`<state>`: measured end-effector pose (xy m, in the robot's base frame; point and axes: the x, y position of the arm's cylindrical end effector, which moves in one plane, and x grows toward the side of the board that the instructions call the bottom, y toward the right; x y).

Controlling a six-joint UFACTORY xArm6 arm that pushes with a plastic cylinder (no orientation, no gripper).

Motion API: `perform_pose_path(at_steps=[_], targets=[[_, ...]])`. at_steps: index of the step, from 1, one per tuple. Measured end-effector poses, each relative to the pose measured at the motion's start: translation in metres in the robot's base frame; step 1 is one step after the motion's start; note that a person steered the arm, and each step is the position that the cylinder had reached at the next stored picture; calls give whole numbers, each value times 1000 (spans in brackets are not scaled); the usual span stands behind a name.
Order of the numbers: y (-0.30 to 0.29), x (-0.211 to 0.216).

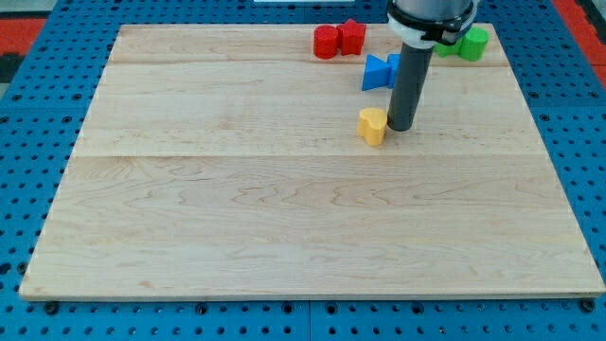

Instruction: Push the heart to the bottom side of the board

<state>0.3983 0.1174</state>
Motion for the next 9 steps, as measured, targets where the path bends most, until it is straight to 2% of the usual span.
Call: perform_pose_path(at_steps=[2,3,4,5,6,7,8,9], targets=[[-4,-54],[-56,-18],[-12,38],[33,61],[55,111],[57,49],[9,48],[-22,88]])
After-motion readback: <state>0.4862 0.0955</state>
